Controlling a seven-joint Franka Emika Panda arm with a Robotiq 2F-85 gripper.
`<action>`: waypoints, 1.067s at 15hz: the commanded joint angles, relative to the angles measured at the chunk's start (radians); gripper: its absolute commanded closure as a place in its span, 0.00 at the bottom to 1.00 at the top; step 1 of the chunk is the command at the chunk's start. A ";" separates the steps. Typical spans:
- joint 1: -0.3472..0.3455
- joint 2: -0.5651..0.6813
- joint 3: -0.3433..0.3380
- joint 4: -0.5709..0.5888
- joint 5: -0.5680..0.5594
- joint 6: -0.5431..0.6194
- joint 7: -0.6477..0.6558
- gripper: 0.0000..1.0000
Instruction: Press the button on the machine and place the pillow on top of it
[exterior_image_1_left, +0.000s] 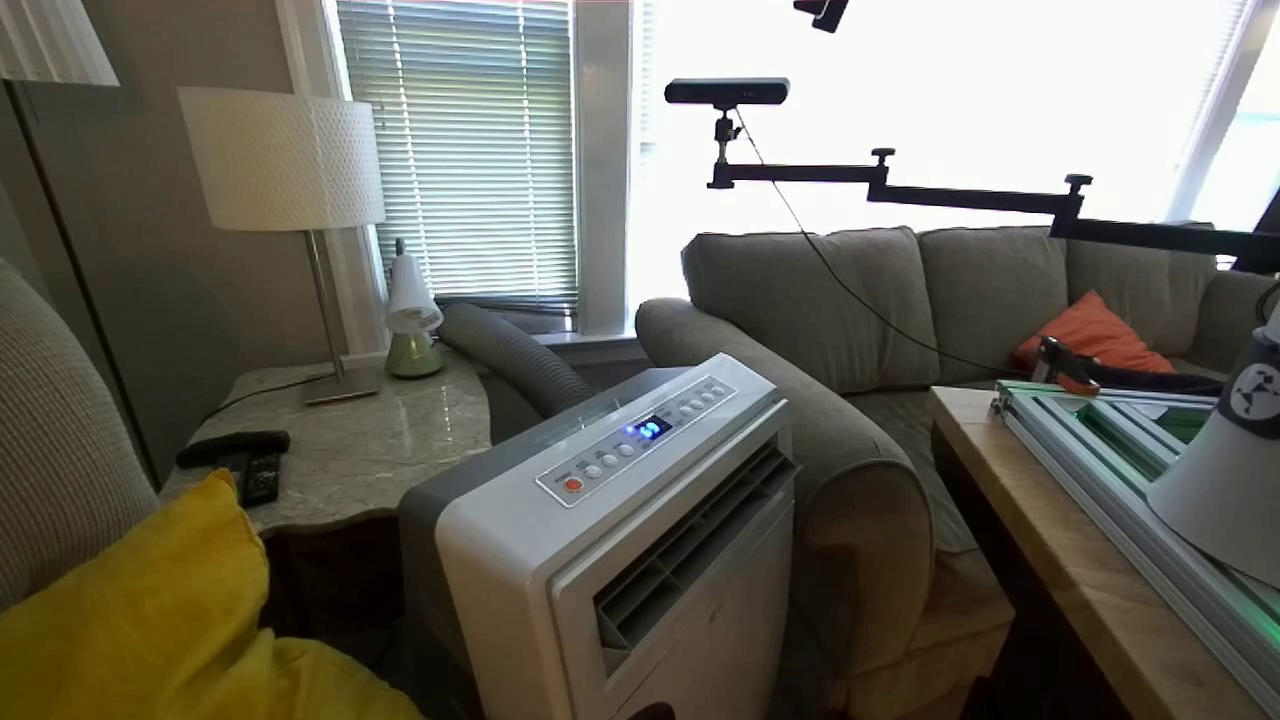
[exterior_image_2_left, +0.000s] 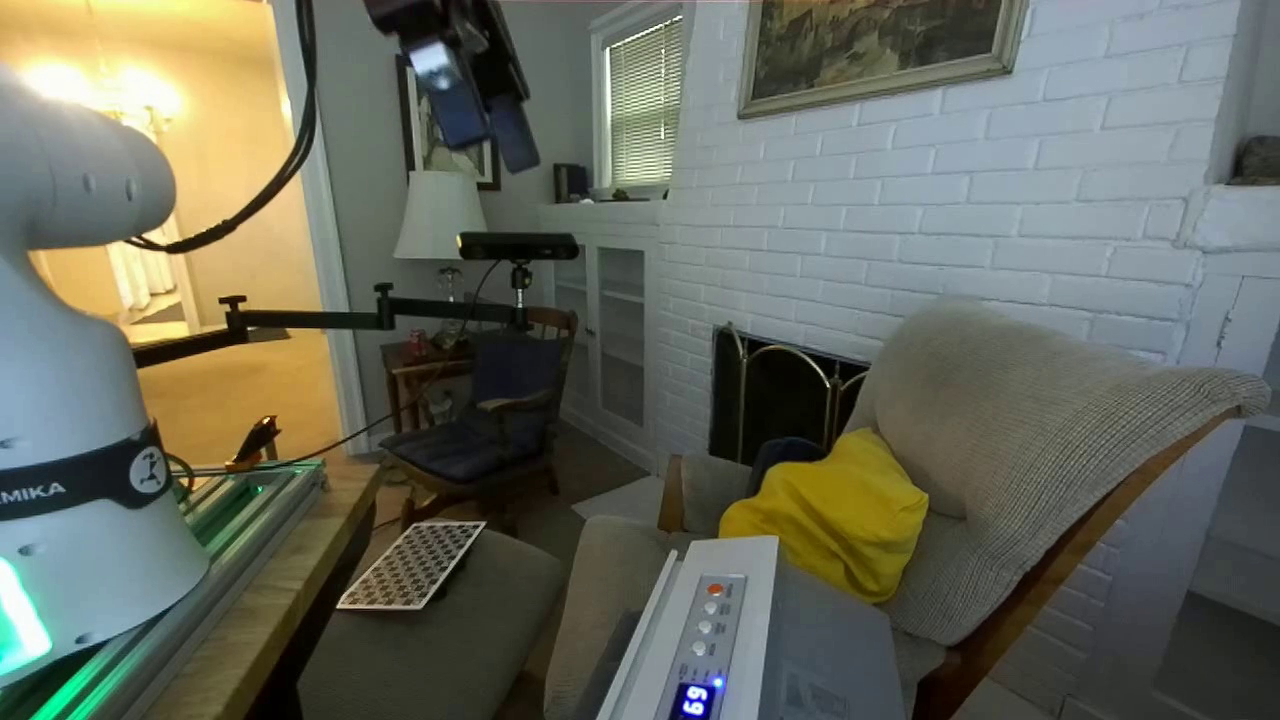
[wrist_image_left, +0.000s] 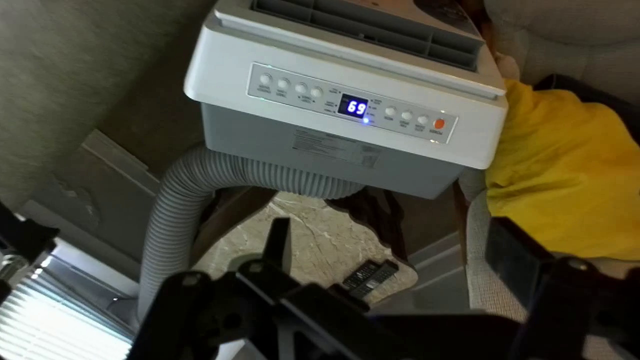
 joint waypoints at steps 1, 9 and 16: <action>0.076 0.137 -0.119 -0.013 0.102 0.151 -0.147 0.00; 0.226 0.355 -0.204 0.028 0.262 0.148 -0.464 0.00; 0.162 0.334 -0.151 -0.006 0.238 0.209 -0.399 0.00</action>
